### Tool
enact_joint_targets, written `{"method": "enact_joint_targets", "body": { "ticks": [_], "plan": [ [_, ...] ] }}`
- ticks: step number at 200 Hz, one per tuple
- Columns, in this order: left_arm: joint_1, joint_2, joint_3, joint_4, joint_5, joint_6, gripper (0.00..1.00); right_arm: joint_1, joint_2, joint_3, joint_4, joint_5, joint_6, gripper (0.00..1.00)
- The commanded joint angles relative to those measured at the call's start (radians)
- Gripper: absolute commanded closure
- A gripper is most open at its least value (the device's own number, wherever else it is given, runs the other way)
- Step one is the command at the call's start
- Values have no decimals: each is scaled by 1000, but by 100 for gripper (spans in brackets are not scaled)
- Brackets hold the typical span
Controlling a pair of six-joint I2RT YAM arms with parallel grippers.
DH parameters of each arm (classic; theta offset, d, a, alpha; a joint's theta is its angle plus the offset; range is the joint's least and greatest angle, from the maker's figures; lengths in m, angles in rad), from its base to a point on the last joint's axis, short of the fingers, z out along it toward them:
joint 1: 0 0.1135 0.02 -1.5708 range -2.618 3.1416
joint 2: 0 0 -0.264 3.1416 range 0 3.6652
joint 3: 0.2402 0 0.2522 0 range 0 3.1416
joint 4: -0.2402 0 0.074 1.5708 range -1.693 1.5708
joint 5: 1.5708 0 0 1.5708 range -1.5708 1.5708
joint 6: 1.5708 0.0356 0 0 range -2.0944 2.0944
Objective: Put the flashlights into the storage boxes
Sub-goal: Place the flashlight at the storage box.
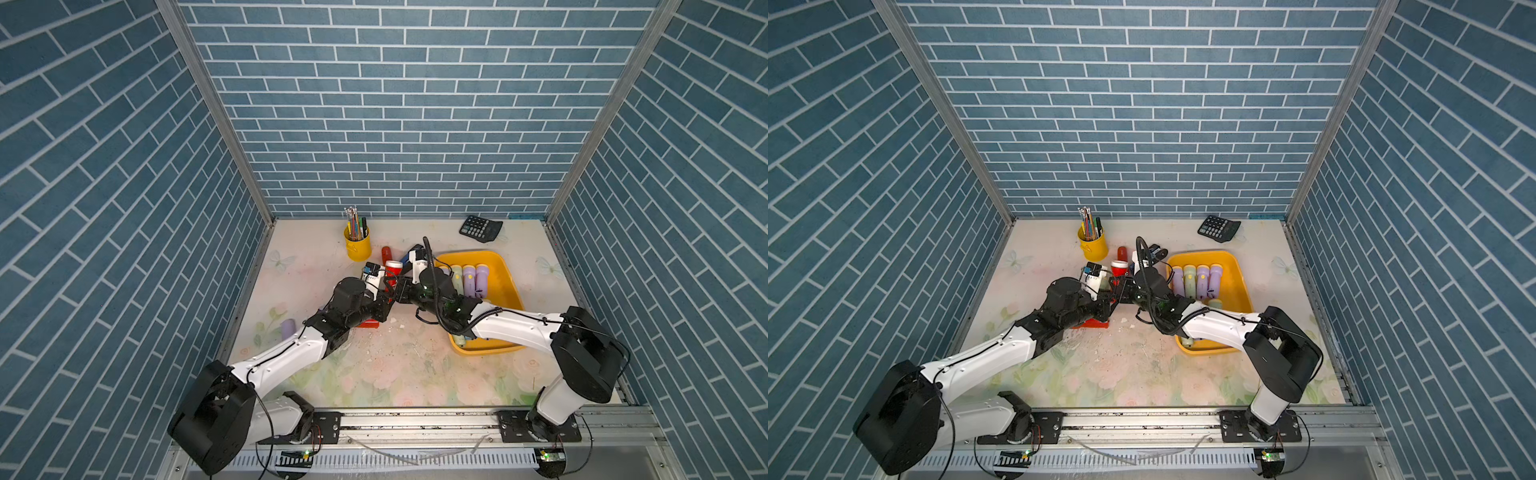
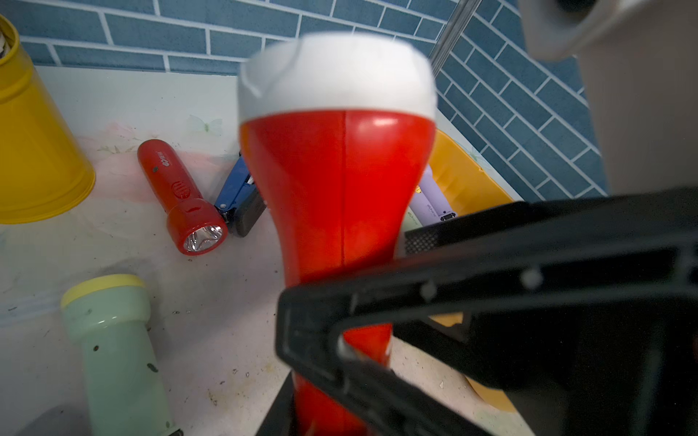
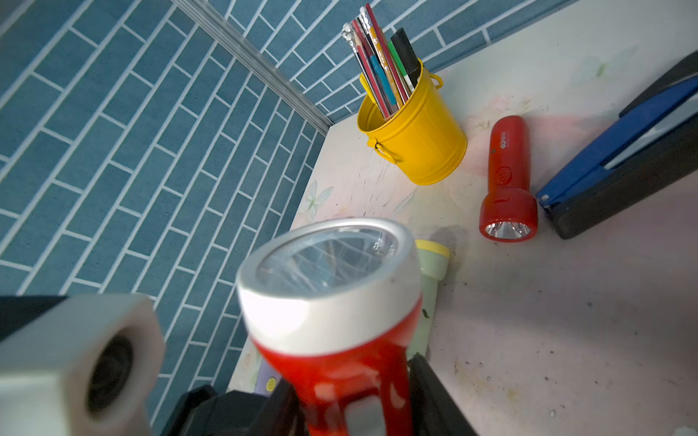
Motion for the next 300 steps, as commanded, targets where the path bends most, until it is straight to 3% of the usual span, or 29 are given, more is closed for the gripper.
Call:
{"method": "enact_joint_targets", "body": {
  "ticks": [1,36,52,70,109,122,151,172,215,255,300],
  "plan": [
    [-4,-8,-7,52,24,6,83,-2,9,48,65,-43,9,66],
    [-4,4,-1,48,22,5,80,-2,-10,43,57,-43,-14,73],
    [-5,9,4,43,16,1,72,-5,-21,36,44,-43,-25,75],
    [-4,11,10,35,7,-2,56,-15,-42,21,16,-50,-38,76],
    [-13,20,30,11,12,0,46,-95,-87,-13,-130,-134,-74,77],
    [-19,27,39,1,8,5,33,-136,-108,-31,-173,-174,-84,77],
    [-38,42,54,-5,-2,6,30,-230,-163,-40,-334,-253,-209,77],
    [-47,63,72,-10,3,10,1,-305,-202,-16,-522,-275,-333,77],
    [-79,113,133,-24,3,37,0,-468,-266,4,-811,-308,-492,77],
    [-111,174,182,-27,13,39,0,-617,-228,82,-1114,-333,-660,74],
    [-137,214,216,-52,4,44,0,-726,-203,117,-1237,-331,-730,74]
  ]
}}
